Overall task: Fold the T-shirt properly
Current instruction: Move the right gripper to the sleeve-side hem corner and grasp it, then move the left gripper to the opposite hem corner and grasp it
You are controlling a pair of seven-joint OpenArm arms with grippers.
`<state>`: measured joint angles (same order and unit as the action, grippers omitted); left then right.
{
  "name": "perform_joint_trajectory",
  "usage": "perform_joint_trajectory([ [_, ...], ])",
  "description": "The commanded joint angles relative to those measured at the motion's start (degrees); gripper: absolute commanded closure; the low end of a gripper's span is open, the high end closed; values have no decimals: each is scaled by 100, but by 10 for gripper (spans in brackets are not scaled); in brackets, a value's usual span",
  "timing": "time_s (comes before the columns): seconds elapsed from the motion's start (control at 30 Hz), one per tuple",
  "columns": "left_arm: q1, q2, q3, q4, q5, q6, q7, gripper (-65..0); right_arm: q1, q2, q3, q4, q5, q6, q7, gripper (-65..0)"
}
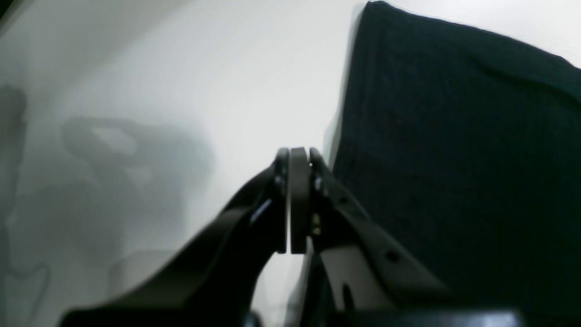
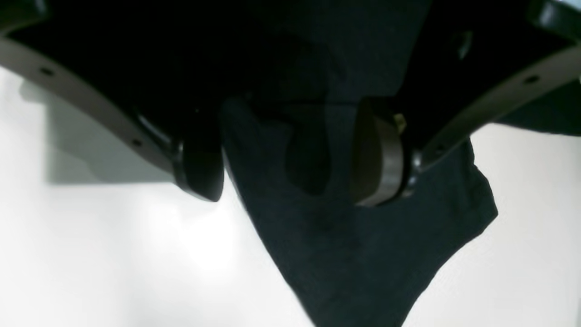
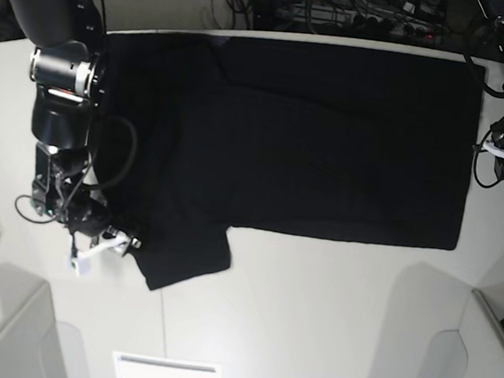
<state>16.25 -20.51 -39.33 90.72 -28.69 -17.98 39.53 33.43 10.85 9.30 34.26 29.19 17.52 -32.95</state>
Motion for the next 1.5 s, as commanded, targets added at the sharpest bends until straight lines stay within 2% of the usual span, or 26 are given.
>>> perform_joint_trajectory([
  [0.0,-21,-125,-54,84,-37,9,-124,0,125,62,-11,42,-13,-7,-59,-353],
  [0.17,-29,-125,-27,76,-37,9,-124,0,64,62,-20,42,-22,-7,-59,-264],
  [0.27,-161,-125,-18,76,-37,18,-124,0,20,62,-29,42,-31,-7,134,-216],
  [0.43,-416,-256,-10,-267,-37,26,-124,0,-77,62,-29,42,-31,-16,258,-104],
  [0.53,-618,-292,-10,-557,-37,26,-124,0,-77,62,-29,42,-31,-16,258,-62],
  [0.57,-733,-292,-10,-628,-37,26,-124,-49,-77,62,-29,42,-31,-16,258,-48],
  [0.63,-900,-371,-10,-768,-37,26,-124,-189,-77,62,-29,42,-31,-24,258,0],
  [0.7,-1067,-415,52,-953,-37,26,-124,-324,-77,62,-29,42,-31,-33,258,0],
  [0.77,-1269,-529,184,-1146,-37,26,-124,-426,-77,62,-29,42,-31,-33,258,0],
  [0.83,-1506,-599,386,-1428,-37,26,-124,-500,-77,62,-29,42,-31,-33,258,0],
  [0.9,-1788,-678,562,-1727,-37,26,-124,-535,-77,62,-29,42,-31,-33,258,0],
  [1.07,-2438,-801,931,-2615,-37,26,-133,-533,-77,62,-29,42,-31,-33,258,0],
  [1.47,-3678,-801,1872,-4048,-37,35,-177,-533,-77,62,-29,42,-31,-33,240,0],
])
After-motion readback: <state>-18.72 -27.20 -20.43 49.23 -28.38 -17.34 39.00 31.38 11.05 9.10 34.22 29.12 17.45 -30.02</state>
